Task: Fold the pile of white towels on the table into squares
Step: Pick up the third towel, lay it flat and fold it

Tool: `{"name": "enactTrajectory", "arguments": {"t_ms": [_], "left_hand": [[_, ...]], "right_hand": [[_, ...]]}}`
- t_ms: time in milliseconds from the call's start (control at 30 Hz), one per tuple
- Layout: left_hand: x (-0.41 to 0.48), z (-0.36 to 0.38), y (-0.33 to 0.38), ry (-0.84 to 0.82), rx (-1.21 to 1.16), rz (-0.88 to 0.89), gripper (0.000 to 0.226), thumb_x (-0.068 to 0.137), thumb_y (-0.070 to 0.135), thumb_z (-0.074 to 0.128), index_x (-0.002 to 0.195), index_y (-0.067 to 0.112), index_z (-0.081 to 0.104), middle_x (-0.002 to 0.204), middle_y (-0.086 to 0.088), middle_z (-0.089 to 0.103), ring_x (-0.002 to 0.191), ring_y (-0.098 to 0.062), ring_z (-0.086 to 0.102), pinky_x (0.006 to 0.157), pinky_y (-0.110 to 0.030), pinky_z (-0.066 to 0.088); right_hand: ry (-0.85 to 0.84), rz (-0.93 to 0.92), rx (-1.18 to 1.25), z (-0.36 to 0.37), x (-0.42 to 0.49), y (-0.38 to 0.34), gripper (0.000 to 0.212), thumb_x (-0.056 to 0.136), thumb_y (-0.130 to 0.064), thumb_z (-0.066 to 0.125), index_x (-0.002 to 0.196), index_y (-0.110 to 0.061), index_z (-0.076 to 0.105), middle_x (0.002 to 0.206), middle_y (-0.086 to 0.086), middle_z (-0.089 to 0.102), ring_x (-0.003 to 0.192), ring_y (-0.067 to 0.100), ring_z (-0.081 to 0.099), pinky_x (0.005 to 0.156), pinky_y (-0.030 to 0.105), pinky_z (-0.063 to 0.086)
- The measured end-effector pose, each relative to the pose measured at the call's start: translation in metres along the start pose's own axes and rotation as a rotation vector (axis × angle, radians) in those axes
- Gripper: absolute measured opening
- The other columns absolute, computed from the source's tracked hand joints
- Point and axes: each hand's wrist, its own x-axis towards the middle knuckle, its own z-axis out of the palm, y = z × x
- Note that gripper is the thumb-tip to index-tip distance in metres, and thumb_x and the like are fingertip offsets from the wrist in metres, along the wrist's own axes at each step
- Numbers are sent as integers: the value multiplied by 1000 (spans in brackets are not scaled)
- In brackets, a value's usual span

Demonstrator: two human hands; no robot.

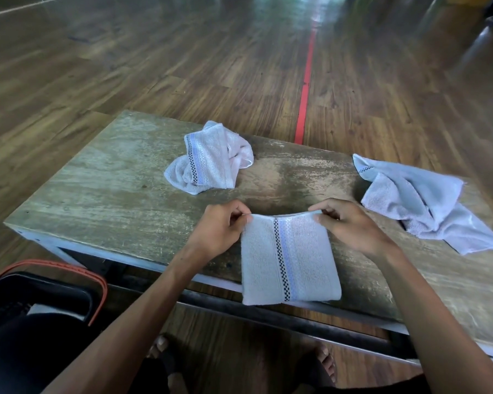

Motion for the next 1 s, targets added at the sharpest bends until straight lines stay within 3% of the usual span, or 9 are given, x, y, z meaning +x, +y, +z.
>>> {"name": "enactTrajectory", "arguments": {"t_ms": [67, 233, 333, 433, 567, 700, 833, 1000], "left_hand": [[-1, 2, -1, -4, -2, -20, 7, 91, 16, 61, 90, 13, 67, 78, 5, 69, 76, -2, 61, 71, -7, 46], [1, 8, -2, 6, 27, -78, 8, 92, 15, 57, 88, 12, 64, 73, 4, 65, 68, -8, 61, 64, -9, 44], [4, 12, -6, 5, 111, -113, 8, 91, 21, 57, 85, 18, 62, 74, 7, 64, 70, -10, 61, 67, -32, 53], [4, 14, -9, 36, 153, -126, 8, 88, 27, 57, 82, 24, 61, 84, 7, 64, 78, -11, 60, 73, -39, 53], [2, 12, -5, 57, 152, -22, 7, 87, 28, 60, 91, 27, 65, 92, 12, 62, 83, -9, 59, 78, -38, 51], [2, 10, -1, 42, 219, 68, 4, 86, 23, 63, 82, 24, 65, 81, 17, 59, 79, -5, 54, 82, -42, 47], [3, 12, 0, 89, 172, 40, 9, 87, 12, 58, 83, 19, 63, 79, 11, 66, 76, -6, 59, 77, -37, 50], [6, 15, -4, 107, 98, -54, 9, 88, 11, 56, 84, 15, 63, 76, 8, 66, 73, -9, 61, 72, -36, 53]], "right_hand": [[28, 3, 29, 4, 5, 2, 11, 92, -28, 59, 100, -29, 67, 99, -9, 66, 95, 6, 60, 80, 26, 45], [66, 55, -12, 20, 11, 12, 8, 92, -27, 58, 95, -26, 65, 96, -8, 65, 93, 9, 60, 68, 23, 43], [107, 79, -35, 23, 13, 14, 8, 91, -28, 59, 95, -26, 67, 94, -9, 65, 90, 8, 60, 67, 23, 42], [151, 70, -63, 26, 14, 11, 8, 91, -27, 60, 94, -25, 66, 90, -11, 64, 88, 8, 59, 65, 21, 40], [182, 30, -105, 26, 15, 4, 6, 91, -24, 59, 92, -25, 65, 90, -9, 63, 84, 4, 56, 64, 18, 39], [148, -38, -48, 21, 15, -1, 11, 90, -21, 61, 98, -23, 68, 97, -12, 64, 90, 2, 59, 73, 17, 43], [144, -10, 97, 22, 13, -2, 9, 90, -24, 62, 96, -24, 69, 94, -11, 67, 88, 5, 61, 71, 21, 43], [178, 6, 100, 27, 17, 0, 10, 90, -30, 61, 95, -24, 68, 93, -8, 67, 87, 7, 60, 66, 23, 41]]}}
